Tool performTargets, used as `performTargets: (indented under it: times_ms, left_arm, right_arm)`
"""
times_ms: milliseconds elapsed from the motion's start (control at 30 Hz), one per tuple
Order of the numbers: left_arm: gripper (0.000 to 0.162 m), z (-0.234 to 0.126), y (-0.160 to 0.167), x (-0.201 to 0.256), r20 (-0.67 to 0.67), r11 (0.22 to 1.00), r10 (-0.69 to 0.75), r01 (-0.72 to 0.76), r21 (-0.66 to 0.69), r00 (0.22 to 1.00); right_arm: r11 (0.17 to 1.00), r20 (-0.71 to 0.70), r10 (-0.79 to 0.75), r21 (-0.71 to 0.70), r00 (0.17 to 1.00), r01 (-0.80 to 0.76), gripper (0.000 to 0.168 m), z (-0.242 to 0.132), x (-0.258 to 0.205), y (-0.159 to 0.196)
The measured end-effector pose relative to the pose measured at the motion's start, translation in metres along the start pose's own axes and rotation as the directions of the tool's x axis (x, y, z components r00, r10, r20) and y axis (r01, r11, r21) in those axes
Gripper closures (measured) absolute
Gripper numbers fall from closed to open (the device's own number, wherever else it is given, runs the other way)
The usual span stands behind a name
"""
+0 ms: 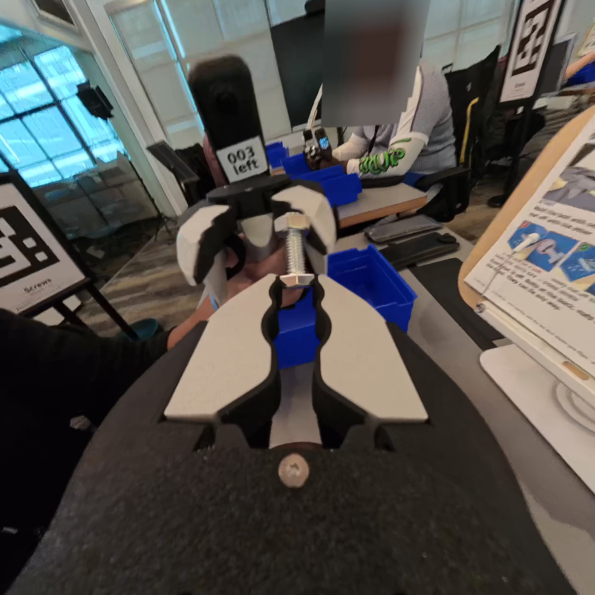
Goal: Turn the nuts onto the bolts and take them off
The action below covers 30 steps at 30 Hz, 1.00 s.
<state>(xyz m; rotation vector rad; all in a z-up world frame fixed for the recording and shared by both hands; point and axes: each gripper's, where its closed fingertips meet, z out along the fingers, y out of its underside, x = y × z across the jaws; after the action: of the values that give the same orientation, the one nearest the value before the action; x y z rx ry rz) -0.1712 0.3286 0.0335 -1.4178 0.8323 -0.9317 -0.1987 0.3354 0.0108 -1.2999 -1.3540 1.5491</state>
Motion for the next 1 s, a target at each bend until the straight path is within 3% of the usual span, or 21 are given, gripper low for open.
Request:
performTargets:
  times_ms: [133,333,433,533,767,867,1000]
  left_arm:
    - [0.107,-0.003,-0.003,-0.001,-0.001,1.0,-0.005,0.005,0.023,1.0]
    - [0.107,0.0,0.0,0.001,-0.019,1.0,-0.008,0.009,0.009,1.0]
    - [0.1,-0.001,-0.001,0.001,0.005,1.0,0.006,-0.006,-0.001,1.0]
    - [0.107,-0.004,-0.003,0.002,-0.002,1.0,0.013,-0.013,0.01,1.0]
    - [0.107,-0.003,-0.002,0.002,-0.003,1.0,0.013,-0.013,0.002,1.0]
    - [0.101,-0.003,-0.003,0.002,0.011,1.0,0.022,-0.022,-0.001,1.0]
    - [0.109,-0.005,-0.005,0.002,0.007,1.0,0.019,-0.019,0.009,1.0]
  right_arm:
    - [0.999,-0.036,-0.005,0.032,0.999,0.006,0.151,-0.018,0.007,-0.008]
    - [0.995,0.01,-0.043,-0.088,0.999,0.044,0.15,0.012,-0.009,0.014]
    - [0.999,-0.006,-0.026,-0.024,1.0,0.026,0.15,0.005,-0.003,0.003]
    - [0.999,-0.046,-0.017,0.04,0.999,0.018,0.15,-0.014,0.006,-0.009]
    - [0.994,0.051,-0.034,-0.103,0.998,0.039,0.15,0.011,-0.013,0.017]
    - [0.999,0.012,-0.025,-0.032,1.0,0.025,0.15,0.004,-0.005,0.004]
    - [0.998,-0.023,-0.028,0.05,0.999,0.029,0.151,-0.018,0.002,-0.012]
